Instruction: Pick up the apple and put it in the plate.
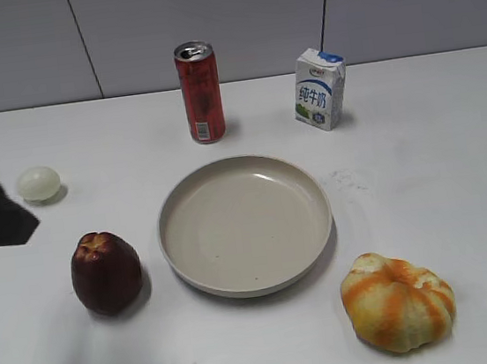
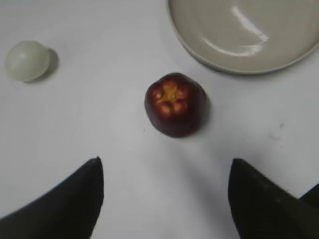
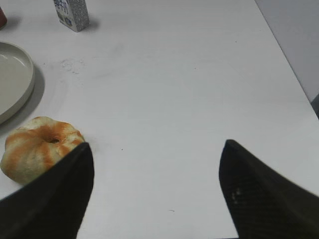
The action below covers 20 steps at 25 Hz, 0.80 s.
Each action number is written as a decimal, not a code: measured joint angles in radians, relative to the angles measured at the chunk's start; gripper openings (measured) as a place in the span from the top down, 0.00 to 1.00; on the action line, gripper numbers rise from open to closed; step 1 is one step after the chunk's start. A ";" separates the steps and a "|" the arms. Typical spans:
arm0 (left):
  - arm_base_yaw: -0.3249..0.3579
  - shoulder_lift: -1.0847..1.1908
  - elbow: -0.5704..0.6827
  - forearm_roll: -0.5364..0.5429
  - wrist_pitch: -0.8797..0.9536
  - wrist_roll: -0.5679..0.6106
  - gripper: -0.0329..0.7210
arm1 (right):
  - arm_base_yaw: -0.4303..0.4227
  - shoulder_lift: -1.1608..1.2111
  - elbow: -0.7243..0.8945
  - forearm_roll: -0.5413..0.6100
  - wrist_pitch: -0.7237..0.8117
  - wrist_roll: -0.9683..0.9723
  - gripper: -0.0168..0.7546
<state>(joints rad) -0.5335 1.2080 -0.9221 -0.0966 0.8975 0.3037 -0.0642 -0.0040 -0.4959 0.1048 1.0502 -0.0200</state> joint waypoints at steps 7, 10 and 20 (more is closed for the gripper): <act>-0.003 0.343 -0.162 -0.053 0.026 0.006 0.17 | 0.000 0.000 0.000 0.000 0.000 0.000 0.21; -0.003 0.448 -0.169 -0.061 0.037 0.006 0.17 | 0.000 0.000 0.000 0.000 0.000 0.000 0.21; 0.000 0.613 -0.172 -0.060 0.000 0.006 0.17 | 0.000 0.000 0.000 0.000 0.000 0.001 0.21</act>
<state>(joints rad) -0.5338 1.8213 -1.0943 -0.1569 0.8975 0.3098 -0.0642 -0.0040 -0.4959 0.1048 1.0502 -0.0187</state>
